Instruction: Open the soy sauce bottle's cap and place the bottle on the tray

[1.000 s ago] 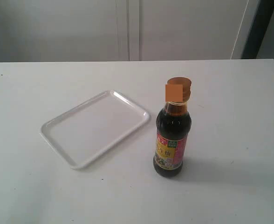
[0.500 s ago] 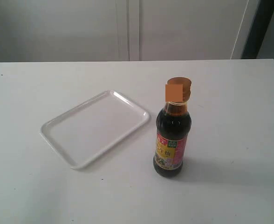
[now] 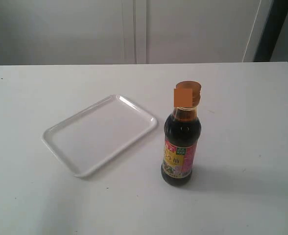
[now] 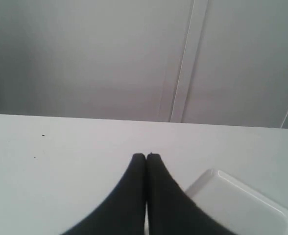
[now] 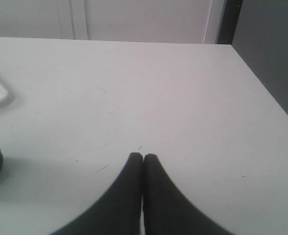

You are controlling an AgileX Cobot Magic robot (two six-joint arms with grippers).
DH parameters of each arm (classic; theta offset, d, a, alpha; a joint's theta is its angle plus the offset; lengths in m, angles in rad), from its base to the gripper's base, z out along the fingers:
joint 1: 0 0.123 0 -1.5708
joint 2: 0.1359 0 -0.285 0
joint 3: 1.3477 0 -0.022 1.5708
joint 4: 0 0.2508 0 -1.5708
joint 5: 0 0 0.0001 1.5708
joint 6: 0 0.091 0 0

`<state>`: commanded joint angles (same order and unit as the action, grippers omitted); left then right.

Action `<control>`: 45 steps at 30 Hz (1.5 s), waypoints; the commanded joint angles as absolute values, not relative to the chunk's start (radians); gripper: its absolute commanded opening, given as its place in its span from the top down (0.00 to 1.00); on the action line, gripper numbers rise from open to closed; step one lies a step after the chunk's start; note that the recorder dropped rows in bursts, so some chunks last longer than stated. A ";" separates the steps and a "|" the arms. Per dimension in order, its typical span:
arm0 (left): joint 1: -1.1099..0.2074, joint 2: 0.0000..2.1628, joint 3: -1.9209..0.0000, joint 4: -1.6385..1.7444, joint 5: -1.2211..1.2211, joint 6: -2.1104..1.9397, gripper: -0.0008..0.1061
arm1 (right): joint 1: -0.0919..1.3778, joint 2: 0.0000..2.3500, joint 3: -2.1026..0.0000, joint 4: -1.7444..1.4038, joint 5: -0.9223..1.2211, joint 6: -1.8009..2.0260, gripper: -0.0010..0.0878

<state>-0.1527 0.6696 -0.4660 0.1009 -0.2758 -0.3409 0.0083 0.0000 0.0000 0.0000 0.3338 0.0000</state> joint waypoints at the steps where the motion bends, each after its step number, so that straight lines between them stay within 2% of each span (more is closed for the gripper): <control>1: -0.153 0.685 -0.474 0.150 -0.299 -0.390 0.99 | 0.008 0.000 0.000 0.000 0.334 0.000 0.99; 9: -0.153 0.833 -0.501 0.661 -0.581 -0.867 0.99 | 0.008 0.000 0.000 0.000 0.334 0.000 0.99; 22: -0.153 0.983 -0.503 1.014 -1.004 -1.004 0.99 | 0.008 0.000 0.000 0.000 0.334 0.000 0.99; 28: -0.166 1.037 -0.503 1.090 -1.049 -1.047 0.99 | 0.008 0.000 0.000 0.000 0.334 0.000 0.99; 35: -0.305 1.098 -0.569 1.146 -0.956 -1.056 0.99 | 0.008 0.000 0.000 0.000 0.334 0.000 0.99; 45: -0.441 1.190 -0.595 1.161 -1.020 -1.047 0.99 | 0.008 0.000 0.000 0.000 0.334 0.000 0.99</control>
<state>-0.4411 1.1897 -0.5952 1.1610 -1.0202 -1.0474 0.0083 0.0000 0.0000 0.0000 0.3338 0.0000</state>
